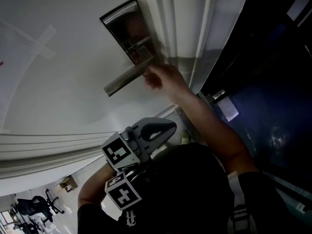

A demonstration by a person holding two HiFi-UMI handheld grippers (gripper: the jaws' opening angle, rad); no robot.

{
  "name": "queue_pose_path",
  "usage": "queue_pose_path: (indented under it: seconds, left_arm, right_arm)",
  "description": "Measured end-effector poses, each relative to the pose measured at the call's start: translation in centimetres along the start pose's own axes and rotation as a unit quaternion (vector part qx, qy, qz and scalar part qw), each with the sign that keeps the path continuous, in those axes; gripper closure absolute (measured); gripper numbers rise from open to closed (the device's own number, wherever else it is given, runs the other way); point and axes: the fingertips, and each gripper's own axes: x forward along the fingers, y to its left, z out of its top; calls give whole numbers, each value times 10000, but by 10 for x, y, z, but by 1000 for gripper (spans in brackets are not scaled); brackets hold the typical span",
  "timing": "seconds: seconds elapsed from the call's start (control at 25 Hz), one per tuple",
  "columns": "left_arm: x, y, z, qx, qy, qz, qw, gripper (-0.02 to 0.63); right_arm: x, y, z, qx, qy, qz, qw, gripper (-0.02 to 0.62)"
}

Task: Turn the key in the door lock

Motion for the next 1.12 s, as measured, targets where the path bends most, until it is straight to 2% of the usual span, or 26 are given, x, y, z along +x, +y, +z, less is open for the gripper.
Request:
queue_pose_path:
  seconds: [0.36,1.12]
  left_arm:
    - [-1,-1,4,62,-28,-126,9999,600]
    - [-4,2,3,22,-36,-117,9999,600]
  right_arm:
    - [-1,-8,0,96,44,-94,9999,578]
    - [0,-11,1,57,56,-97,9999,578]
